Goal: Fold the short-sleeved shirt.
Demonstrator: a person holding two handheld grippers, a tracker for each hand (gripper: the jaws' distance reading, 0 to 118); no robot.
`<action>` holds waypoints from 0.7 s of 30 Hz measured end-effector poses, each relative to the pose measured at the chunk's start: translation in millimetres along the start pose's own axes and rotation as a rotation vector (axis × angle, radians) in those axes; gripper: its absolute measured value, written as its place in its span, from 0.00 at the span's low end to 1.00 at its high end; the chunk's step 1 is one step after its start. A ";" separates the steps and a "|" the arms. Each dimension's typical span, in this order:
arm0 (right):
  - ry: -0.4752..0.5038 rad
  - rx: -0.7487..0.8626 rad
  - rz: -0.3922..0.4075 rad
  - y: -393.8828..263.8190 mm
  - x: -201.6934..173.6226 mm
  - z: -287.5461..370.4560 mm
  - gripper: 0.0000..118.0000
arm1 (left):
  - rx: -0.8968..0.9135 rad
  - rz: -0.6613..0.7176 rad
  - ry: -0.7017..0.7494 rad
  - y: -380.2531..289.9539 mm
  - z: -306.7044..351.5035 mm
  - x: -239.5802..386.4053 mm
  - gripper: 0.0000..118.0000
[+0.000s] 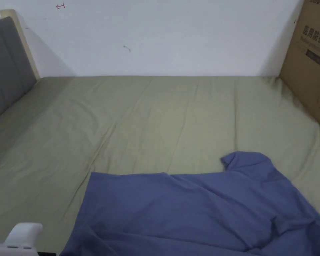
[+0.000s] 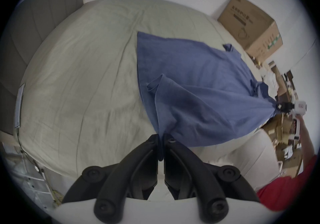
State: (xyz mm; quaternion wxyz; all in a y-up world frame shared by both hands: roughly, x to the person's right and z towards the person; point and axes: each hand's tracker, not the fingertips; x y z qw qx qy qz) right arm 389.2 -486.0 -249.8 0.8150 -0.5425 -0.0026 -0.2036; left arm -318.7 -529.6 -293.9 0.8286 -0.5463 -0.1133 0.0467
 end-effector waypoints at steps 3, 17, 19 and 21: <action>-0.067 -0.011 0.004 -6.7 0.6 -30.8 0.27 | 0.000 -0.004 0.008 -6.0 -9.7 3.3 0.05; 0.086 0.653 0.266 -30.6 -133.3 44.9 0.98 | 0.575 0.004 0.013 7.2 76.5 81.1 0.94; 0.118 0.791 0.289 -43.9 -155.5 54.0 0.90 | 0.744 -0.019 -0.013 -2.4 84.8 101.7 0.71; 0.082 0.934 0.302 -58.1 -174.7 58.6 0.21 | 0.864 -0.081 0.004 -10.2 89.7 127.7 0.00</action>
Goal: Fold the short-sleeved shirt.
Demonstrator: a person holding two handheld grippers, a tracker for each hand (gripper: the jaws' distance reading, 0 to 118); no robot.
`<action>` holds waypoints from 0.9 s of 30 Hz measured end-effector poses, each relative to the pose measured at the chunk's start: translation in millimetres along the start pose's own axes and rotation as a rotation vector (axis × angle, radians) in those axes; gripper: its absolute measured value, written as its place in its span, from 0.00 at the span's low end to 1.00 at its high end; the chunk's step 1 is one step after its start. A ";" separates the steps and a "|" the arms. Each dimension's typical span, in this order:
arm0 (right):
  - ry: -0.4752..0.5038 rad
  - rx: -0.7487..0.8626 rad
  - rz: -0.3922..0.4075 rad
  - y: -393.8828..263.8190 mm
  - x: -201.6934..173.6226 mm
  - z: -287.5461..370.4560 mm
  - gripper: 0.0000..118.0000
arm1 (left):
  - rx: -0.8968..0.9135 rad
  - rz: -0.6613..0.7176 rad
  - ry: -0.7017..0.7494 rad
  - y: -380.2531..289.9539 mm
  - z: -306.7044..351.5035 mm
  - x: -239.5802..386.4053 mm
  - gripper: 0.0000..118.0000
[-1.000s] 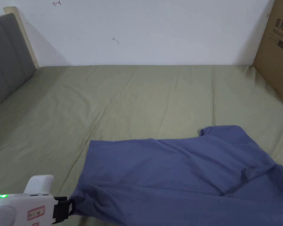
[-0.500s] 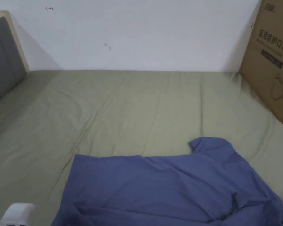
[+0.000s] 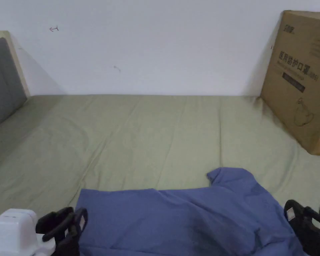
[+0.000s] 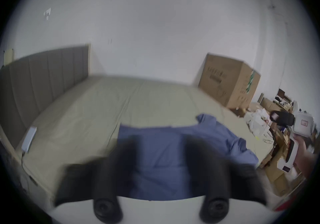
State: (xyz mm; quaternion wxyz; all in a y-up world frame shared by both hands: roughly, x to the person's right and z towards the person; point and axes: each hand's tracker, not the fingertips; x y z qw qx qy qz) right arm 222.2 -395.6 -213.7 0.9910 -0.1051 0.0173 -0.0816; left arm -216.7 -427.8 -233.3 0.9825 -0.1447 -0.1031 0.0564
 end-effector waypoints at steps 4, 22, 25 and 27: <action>0.076 -0.006 -0.053 6.4 -2.2 -7.8 0.00 | 0.033 -0.147 -0.036 2.8 -4.1 23.8 0.00; 0.130 -0.264 -0.109 -8.7 30.2 -84.4 0.00 | -0.781 0.074 0.130 9.1 -311.7 -170.2 0.66; 0.131 -0.337 -0.079 -21.4 24.9 -100.2 0.00 | -0.759 0.112 0.105 -24.3 -334.9 -183.4 0.94; 0.129 -0.360 -0.050 -27.4 18.6 -106.5 0.00 | -0.809 0.113 0.107 -42.1 -342.7 -192.2 0.94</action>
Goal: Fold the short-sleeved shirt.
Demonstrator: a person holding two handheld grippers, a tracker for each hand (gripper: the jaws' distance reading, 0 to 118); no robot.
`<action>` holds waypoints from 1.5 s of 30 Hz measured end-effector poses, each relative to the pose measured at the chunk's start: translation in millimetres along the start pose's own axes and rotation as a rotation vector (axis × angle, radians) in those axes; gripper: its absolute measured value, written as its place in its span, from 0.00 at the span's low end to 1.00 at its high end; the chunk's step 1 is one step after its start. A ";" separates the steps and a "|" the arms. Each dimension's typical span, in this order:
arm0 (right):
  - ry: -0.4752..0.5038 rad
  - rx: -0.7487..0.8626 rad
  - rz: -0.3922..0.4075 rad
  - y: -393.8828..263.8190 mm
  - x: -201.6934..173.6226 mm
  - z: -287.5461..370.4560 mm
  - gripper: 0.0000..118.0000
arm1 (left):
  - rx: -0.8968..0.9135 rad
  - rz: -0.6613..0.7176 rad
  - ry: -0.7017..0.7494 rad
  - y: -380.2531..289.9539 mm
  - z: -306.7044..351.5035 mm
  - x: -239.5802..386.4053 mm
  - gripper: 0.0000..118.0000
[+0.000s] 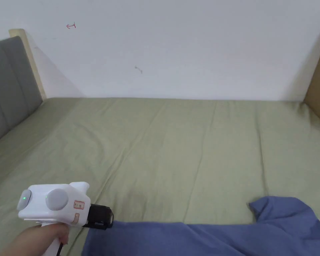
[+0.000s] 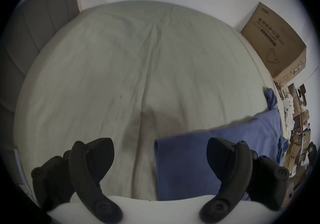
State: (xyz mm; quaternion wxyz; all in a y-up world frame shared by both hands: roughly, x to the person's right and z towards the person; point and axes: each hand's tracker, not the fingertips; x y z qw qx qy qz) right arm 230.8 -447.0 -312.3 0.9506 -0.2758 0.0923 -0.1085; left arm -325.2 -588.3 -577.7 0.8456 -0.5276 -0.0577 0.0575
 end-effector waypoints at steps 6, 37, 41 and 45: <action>0.013 -0.058 0.020 -9.9 -6.9 -19.1 0.00 | 0.100 -0.136 0.034 -22.5 -8.3 9.2 0.76; -0.160 -0.667 -0.024 86.1 139.9 -284.1 0.03 | 0.304 -0.186 -0.094 -59.1 114.2 55.6 0.00; -0.177 -0.535 -0.028 94.5 131.6 -252.2 0.03 | 0.307 -0.136 -0.098 -60.2 117.1 52.7 0.00; -0.206 -0.363 -0.078 122.6 135.2 -223.9 0.03 | 0.345 -0.097 -0.046 -49.3 124.6 46.8 0.00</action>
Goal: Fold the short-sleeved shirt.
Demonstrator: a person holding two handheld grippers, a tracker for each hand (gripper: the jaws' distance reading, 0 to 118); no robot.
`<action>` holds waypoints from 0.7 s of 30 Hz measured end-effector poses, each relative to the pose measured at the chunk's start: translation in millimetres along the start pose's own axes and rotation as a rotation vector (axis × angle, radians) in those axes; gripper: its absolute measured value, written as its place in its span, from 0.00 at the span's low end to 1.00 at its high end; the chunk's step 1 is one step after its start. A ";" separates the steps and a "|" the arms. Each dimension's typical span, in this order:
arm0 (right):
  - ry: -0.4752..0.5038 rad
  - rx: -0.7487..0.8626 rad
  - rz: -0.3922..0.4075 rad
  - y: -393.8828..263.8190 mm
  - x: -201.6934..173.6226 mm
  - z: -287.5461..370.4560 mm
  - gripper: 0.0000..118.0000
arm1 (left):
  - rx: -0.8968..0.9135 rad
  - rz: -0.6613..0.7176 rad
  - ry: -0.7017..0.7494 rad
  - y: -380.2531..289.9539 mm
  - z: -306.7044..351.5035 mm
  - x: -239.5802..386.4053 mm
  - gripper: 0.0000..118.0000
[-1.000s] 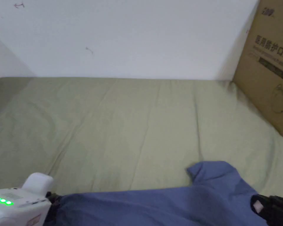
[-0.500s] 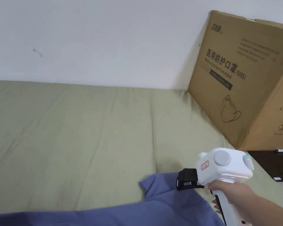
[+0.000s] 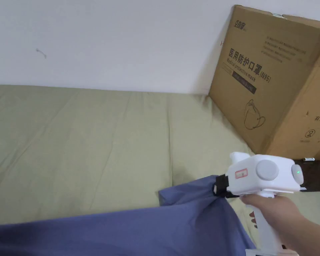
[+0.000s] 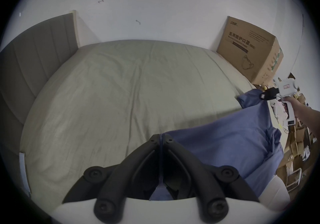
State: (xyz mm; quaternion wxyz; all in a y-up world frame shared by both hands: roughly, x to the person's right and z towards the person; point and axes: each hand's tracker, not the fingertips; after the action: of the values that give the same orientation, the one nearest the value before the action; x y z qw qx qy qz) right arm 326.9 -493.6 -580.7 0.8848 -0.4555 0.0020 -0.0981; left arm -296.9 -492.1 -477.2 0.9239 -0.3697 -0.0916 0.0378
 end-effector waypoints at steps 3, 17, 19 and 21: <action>-0.012 0.058 -0.043 12.7 3.5 15.2 0.03 | 0.019 0.019 0.014 13.3 -1.3 -4.0 0.00; -0.008 0.170 -0.127 -88.8 24.0 107.2 0.03 | 0.005 -0.068 -0.092 -0.1 18.8 7.3 0.00; 0.009 0.135 -0.162 -138.5 42.9 125.7 0.03 | -0.025 -0.101 -0.129 -19.4 29.1 5.7 0.00; 0.029 0.092 -0.210 -188.5 50.6 148.3 0.03 | -0.053 -0.116 -0.149 -37.0 39.4 3.0 0.00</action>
State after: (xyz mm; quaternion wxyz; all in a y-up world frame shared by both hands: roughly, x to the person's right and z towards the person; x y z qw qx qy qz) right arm 357.9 -489.7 -337.6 0.8894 -0.4108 -0.0373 -0.1970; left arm -301.6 -491.8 -423.3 0.9051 -0.3842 -0.1821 0.0094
